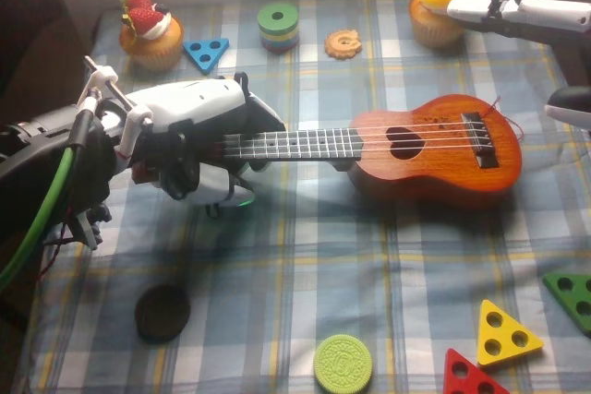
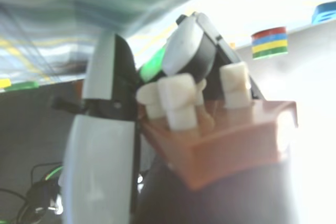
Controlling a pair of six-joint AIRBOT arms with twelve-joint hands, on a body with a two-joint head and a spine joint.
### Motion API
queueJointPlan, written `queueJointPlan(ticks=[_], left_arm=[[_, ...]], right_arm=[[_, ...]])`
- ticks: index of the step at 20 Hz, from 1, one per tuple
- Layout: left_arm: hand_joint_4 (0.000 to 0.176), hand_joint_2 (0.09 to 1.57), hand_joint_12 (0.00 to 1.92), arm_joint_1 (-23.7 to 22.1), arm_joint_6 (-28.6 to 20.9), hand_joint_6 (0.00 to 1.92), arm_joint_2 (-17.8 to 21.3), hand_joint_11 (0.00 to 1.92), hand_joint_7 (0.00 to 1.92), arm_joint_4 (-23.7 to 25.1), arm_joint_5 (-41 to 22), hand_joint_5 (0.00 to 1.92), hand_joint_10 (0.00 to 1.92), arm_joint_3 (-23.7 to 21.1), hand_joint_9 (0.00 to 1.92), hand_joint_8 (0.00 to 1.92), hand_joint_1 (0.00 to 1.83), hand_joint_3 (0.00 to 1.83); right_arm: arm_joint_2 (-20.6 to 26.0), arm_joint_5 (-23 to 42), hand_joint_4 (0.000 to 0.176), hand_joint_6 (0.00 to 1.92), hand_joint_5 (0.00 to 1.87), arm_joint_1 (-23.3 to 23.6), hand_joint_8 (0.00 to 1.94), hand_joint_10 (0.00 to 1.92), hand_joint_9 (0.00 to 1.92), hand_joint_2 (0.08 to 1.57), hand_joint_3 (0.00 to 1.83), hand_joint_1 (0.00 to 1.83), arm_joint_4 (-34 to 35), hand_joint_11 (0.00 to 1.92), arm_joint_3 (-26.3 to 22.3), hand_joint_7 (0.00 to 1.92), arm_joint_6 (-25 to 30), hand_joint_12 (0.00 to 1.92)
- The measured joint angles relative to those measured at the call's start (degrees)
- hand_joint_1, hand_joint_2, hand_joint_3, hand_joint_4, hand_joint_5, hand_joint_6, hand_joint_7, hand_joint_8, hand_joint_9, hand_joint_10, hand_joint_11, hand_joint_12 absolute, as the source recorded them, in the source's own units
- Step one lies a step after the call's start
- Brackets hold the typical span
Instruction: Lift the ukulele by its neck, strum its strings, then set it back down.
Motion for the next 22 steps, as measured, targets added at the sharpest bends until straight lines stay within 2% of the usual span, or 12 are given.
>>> queueJointPlan(ticks=[1,3,5,7,8,10,12,13,17,19,20,22], left_arm=[[0.000,1.26,1.92,0.0,-0.2,1.31,0.5,0.85,0.78,0.3,0.0,0.64,1.78,-0.8,0.63,1.57,1.18,0.00],[0.000,1.24,1.86,0.0,-0.1,0.65,1.3,0.19,0.34,1.2,-0.5,0.23,1.35,-1.9,0.25,0.89,0.79,0.00],[0.000,1.17,1.86,0.0,-0.1,0.30,2.2,0.03,0.36,2.2,-0.5,0.34,1.11,-2.9,0.20,0.52,0.82,0.00],[0.000,1.16,1.76,0.0,-0.1,0.08,3.0,0.00,0.32,2.7,-1.6,0.33,0.85,-3.8,0.12,0.20,0.70,0.00],[0.026,1.18,1.60,0.0,0.0,0.02,3.7,0.00,0.21,3.0,-2.1,0.24,0.65,-4.5,0.04,0.07,0.62,0.00],[0.036,1.15,1.23,0.0,-0.1,0.01,5.2,0.00,0.12,3.2,-3.3,0.16,0.36,-6.0,0.04,0.01,0.59,0.00],[0.051,1.13,0.37,0.1,-2.1,0.00,6.9,0.00,0.00,4.5,-5.5,0.05,0.04,-7.2,0.00,0.00,0.59,0.00],[0.031,1.11,0.12,0.6,-4.1,0.00,7.7,0.00,0.00,5.6,-7.4,0.08,0.01,-7.8,0.00,0.00,0.65,0.00],[0.029,1.15,0.00,3.4,-19.8,0.00,12.2,0.00,0.00,10.2,-17.2,0.00,0.00,-9.3,0.00,0.00,0.61,0.02],[0.034,1.17,0.00,5.2,-29.5,0.00,13.8,0.00,0.00,12.2,-23.2,0.00,0.00,-9.0,0.00,0.00,0.67,0.01],[0.068,1.18,0.00,7.2,-36.0,0.00,14.7,0.00,0.00,13.3,-28.1,0.00,0.00,-8.5,0.00,0.00,0.58,0.02],[0.053,1.17,0.00,8.9,-41.2,0.01,15.4,0.00,0.00,13.7,-32.3,0.01,0.00,-8.2,0.00,0.00,0.78,0.01]], right_arm=[[0.0,0.0,0.065,0.00,0.14,0.0,0.00,0.00,0.00,1.31,0.00,0.63,0.0,0.00,0.0,0.00,0.0,0.00],[0.0,0.1,0.055,0.00,0.13,0.0,0.00,0.00,0.00,1.29,0.00,0.63,0.0,0.00,0.0,0.00,0.0,0.00],[0.0,0.4,0.035,0.00,0.12,0.0,0.00,0.00,0.00,1.26,0.00,0.61,0.0,0.00,0.0,0.00,0.0,0.00],[0.0,0.4,0.054,0.00,0.11,0.0,0.00,0.00,0.00,1.24,0.00,0.59,0.1,0.00,-0.1,0.00,-0.1,0.00],[0.0,0.4,0.042,0.00,0.09,0.0,0.00,0.00,0.00,1.23,0.00,0.57,0.3,0.00,-0.3,0.00,-0.2,0.00],[0.0,0.7,0.015,0.00,0.05,0.0,0.00,0.00,0.00,1.25,0.00,0.47,0.5,0.00,-0.4,0.00,-0.2,0.00],[0.0,1.4,0.034,0.00,0.05,0.0,0.00,0.00,0.00,1.33,0.02,0.46,1.4,0.00,-0.9,0.00,-0.9,0.00],[0.1,2.0,0.043,0.00,0.05,0.0,0.00,0.00,0.00,1.34,0.02,0.48,1.8,0.00,-1.3,0.00,-1.4,0.00],[2.1,4.7,0.082,0.00,0.00,-0.1,0.00,0.00,0.00,1.38,0.01,0.76,4.7,0.02,-2.3,0.00,-3.8,0.01],[2.4,5.5,0.076,0.00,0.00,-0.1,0.00,0.00,0.00,1.37,0.00,0.74,6.2,0.00,-2.5,0.00,-5.2,0.28],[2.4,6.6,0.070,0.00,0.00,-0.5,0.00,0.00,0.00,1.36,0.00,0.80,6.5,0.00,-2.9,0.00,-6.3,0.29],[2.4,7.3,0.048,0.00,0.00,-0.5,0.00,0.00,0.00,1.35,0.00,0.77,7.0,0.00,-3.1,0.00,-6.5,0.18]])
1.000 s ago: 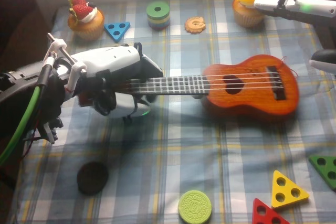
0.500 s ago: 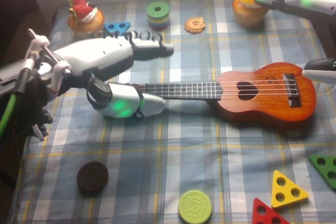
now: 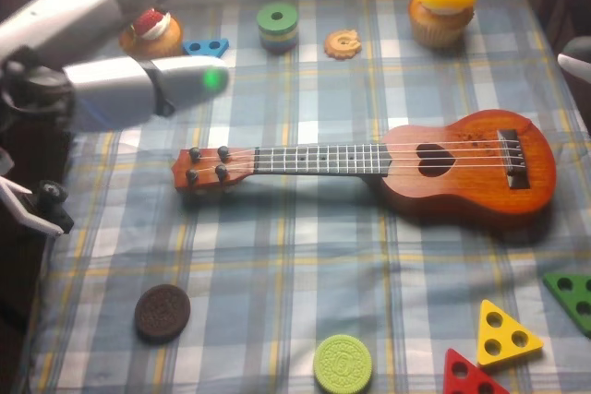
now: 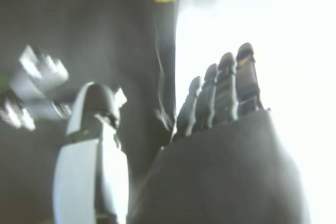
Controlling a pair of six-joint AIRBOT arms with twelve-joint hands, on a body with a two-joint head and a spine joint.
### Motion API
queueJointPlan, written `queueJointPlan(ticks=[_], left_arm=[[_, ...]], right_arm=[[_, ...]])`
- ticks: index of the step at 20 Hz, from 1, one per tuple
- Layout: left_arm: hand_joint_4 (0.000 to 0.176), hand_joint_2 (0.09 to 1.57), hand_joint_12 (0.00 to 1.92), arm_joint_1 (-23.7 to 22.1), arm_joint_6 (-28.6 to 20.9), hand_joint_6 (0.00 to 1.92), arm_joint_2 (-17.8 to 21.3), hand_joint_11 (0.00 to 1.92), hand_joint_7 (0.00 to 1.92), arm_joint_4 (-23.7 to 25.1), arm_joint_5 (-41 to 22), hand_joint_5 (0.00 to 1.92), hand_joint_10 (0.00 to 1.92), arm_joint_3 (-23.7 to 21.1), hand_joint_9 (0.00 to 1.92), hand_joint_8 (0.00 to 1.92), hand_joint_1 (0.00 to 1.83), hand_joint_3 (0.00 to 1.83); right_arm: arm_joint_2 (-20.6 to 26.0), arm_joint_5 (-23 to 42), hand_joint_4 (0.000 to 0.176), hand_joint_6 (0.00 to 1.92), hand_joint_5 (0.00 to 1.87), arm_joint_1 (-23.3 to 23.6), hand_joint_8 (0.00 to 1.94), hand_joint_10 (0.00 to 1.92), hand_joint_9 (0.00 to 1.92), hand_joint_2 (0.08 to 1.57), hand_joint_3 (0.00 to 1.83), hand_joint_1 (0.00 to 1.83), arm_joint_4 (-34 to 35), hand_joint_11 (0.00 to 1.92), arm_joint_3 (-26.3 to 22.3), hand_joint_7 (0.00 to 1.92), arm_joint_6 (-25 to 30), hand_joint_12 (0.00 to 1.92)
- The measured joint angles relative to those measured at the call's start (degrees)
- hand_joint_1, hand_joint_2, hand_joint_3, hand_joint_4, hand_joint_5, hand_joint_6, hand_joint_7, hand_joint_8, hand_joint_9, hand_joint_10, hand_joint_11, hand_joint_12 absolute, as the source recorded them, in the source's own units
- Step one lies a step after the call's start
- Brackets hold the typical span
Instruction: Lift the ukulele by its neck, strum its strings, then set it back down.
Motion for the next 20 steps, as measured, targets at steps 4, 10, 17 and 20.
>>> queueJointPlan(ticks=[4,10,17,20], left_arm=[[0.126,1.21,0.00,3.0,-13.4,0.00,0.2,0.00,0.00,0.6,-11.8,0.00,0.00,2.6,0.00,0.00,0.58,0.02],[0.166,1.18,0.00,6.7,-18.1,0.00,1.0,0.00,0.00,-0.2,-27.0,0.00,0.00,2.1,0.00,0.00,0.40,0.00],[0.091,1.28,0.08,8.5,-19.3,0.51,2.2,0.01,0.05,-0.8,-41.3,0.23,0.00,-0.2,0.04,0.00,0.57,0.00],[0.157,1.32,0.03,8.2,-18.7,0.64,3.3,0.02,0.09,0.4,-44.3,0.33,0.01,-1.1,0.05,0.01,0.58,0.00]], right_arm=[[0.8,3.8,0.044,0.00,0.00,-2.1,0.00,0.00,0.00,1.27,0.00,0.46,3.4,0.00,-0.1,0.00,-0.7,0.00],[1.8,13.0,0.004,0.00,0.00,-7.3,0.00,0.00,0.00,1.14,0.00,0.47,7.8,0.00,-1.4,0.00,-2.6,0.00],[2.7,26.6,0.000,0.00,0.00,-13.8,0.00,0.01,0.02,1.16,0.00,0.28,11.8,0.00,-2.4,0.00,-2.7,0.26],[1.6,28.7,0.059,0.97,0.02,-14.0,0.00,0.00,0.23,1.20,0.00,0.38,10.8,0.06,-1.9,0.30,-0.7,0.26]])
